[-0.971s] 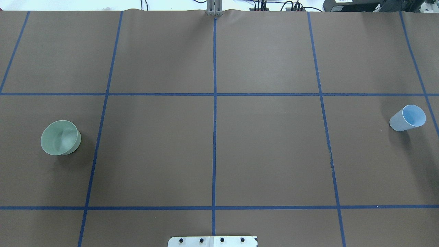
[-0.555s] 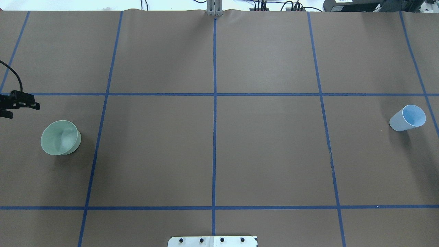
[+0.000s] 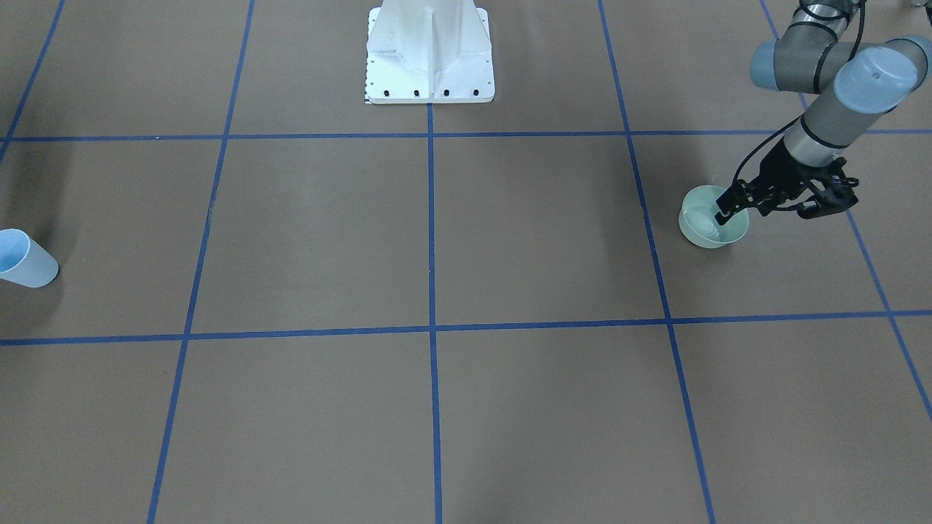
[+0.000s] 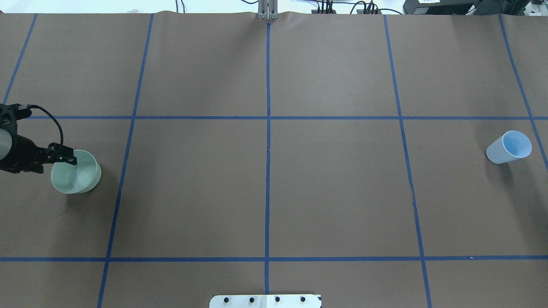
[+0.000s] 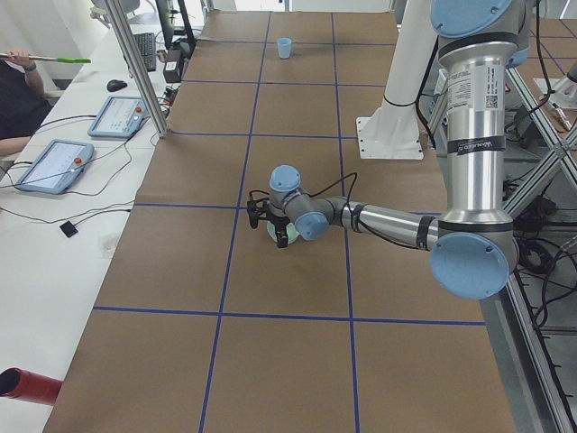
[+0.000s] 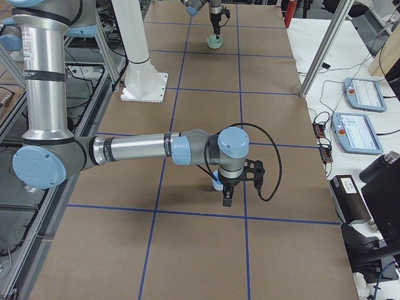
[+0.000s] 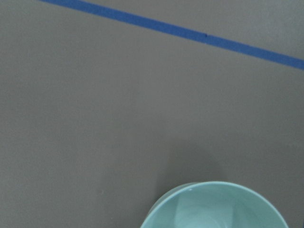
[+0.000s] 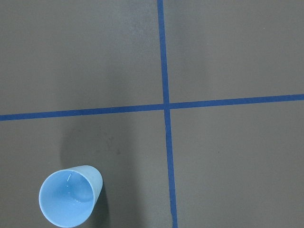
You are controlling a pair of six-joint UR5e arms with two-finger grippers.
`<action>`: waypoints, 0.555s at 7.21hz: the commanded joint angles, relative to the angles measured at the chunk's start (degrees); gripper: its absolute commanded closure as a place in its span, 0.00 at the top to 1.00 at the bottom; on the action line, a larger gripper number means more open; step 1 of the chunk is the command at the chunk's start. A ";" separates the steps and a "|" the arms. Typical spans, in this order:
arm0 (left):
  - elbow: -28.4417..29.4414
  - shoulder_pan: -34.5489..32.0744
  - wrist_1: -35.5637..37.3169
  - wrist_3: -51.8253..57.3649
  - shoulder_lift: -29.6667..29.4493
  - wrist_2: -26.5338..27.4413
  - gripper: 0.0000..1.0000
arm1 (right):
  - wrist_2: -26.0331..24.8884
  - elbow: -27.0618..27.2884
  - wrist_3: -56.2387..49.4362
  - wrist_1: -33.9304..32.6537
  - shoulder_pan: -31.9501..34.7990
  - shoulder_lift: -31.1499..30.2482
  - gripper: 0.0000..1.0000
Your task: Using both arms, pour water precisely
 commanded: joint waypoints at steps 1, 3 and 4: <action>0.50 1.53 0.79 -0.01 0.26 0.07 0.99 | 0.00 0.19 0.00 0.00 0.00 -0.07 1.00; 0.85 1.53 0.79 -0.19 1.30 -0.02 0.37 | 0.00 0.19 0.09 0.00 0.00 -0.16 1.00; 0.85 1.53 0.79 -0.19 1.40 0.07 0.02 | 0.00 0.19 0.09 0.00 0.00 -0.08 1.00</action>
